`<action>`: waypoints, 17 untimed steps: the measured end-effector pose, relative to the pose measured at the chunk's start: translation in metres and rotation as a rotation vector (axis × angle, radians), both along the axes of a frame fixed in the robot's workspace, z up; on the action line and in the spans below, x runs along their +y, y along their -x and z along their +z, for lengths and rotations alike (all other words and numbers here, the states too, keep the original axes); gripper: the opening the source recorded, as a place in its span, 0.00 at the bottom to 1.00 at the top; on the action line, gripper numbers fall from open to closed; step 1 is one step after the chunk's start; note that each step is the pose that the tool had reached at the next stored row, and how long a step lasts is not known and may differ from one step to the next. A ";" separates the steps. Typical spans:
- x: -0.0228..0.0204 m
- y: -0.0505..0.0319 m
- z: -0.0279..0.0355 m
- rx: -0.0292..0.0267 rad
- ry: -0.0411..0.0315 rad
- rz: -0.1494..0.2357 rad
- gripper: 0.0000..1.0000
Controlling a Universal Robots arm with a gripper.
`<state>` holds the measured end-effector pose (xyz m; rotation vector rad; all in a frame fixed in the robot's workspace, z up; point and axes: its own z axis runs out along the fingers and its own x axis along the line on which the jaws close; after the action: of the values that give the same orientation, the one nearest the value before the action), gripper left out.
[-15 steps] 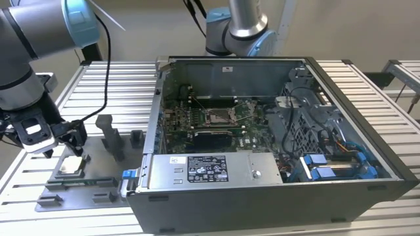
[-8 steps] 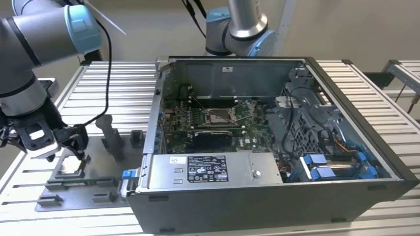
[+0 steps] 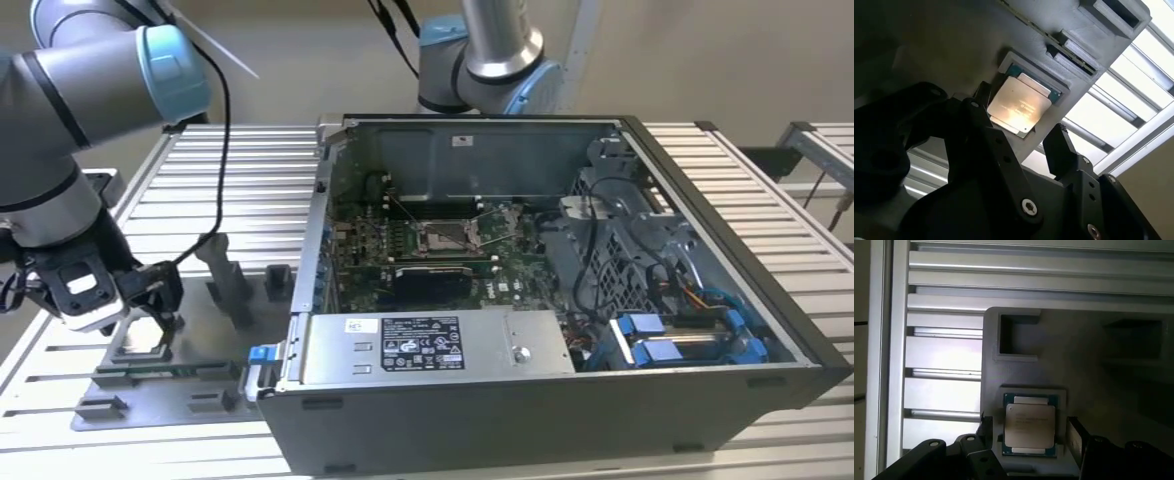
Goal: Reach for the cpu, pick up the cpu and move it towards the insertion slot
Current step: 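Pick up the cpu and move it towards the insertion slot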
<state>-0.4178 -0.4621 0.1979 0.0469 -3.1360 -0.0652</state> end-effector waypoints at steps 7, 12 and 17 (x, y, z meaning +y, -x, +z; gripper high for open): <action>0.0000 0.0000 -0.0063 0.0000 0.0000 0.001 1.00; 0.0000 0.0000 -0.0090 0.0000 0.0000 0.001 1.00; 0.0000 0.0000 -0.0109 0.0001 0.0001 0.001 1.00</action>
<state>-0.4179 -0.4622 0.1869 0.0488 -3.1358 -0.0651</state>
